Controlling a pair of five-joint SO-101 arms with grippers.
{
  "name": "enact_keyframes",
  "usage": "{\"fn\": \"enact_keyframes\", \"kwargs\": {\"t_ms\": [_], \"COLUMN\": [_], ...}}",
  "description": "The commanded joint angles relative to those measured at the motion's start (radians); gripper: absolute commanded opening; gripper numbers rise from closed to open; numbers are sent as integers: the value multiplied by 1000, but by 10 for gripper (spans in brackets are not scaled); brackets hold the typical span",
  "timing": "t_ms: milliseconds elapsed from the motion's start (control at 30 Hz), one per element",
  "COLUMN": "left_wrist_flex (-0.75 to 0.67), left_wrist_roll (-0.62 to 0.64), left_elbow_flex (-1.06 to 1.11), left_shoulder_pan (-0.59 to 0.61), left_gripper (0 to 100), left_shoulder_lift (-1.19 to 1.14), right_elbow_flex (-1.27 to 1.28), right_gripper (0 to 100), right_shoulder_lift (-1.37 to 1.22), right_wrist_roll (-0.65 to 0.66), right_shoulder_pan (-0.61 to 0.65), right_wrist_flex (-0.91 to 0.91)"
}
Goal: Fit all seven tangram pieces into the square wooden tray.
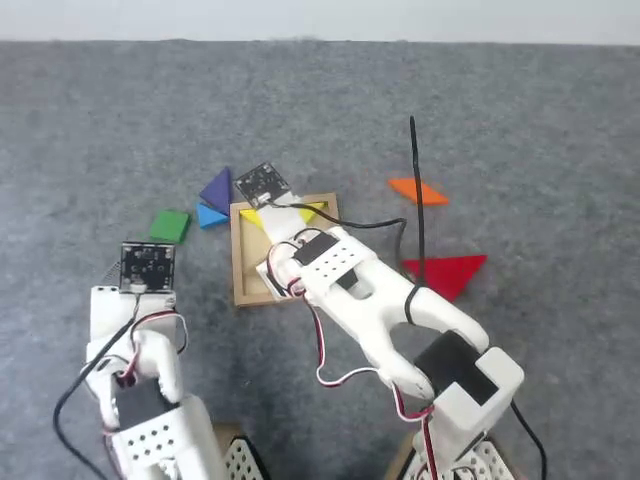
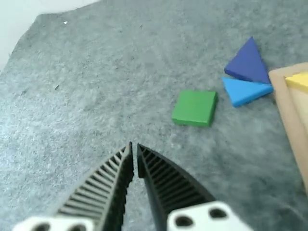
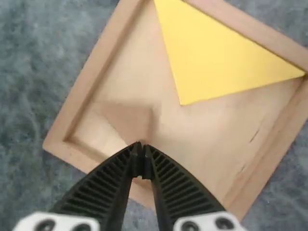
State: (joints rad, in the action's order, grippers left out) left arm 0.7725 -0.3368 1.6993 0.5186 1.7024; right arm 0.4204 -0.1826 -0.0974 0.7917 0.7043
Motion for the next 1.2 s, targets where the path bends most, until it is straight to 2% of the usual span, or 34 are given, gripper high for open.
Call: {"fn": "enact_keyframes", "kwargs": {"t_ms": [0,267,533,700,1167], "left_wrist_flex": [29,2,6,6,8], "left_wrist_roll": [58,121,121,121,121], "left_elbow_flex": [-13,-13,-13,-13,-13], "left_shoulder_pan": [15,55,55,55,55], "left_gripper": [12,12,12,12,12], "left_shoulder_lift": [74,74,72,72,72], "right_elbow_flex": [-57,-78,-95,-158,-170], "right_gripper": [8,8,8,8,8], "right_shoulder_lift": [54,143,-33,-70,-67], "right_wrist_roll": [64,18,18,20,20], "right_shoulder_pan": [7,-19,-13,-8,148], "right_wrist_flex": [39,-7,-163,-77,68]}}
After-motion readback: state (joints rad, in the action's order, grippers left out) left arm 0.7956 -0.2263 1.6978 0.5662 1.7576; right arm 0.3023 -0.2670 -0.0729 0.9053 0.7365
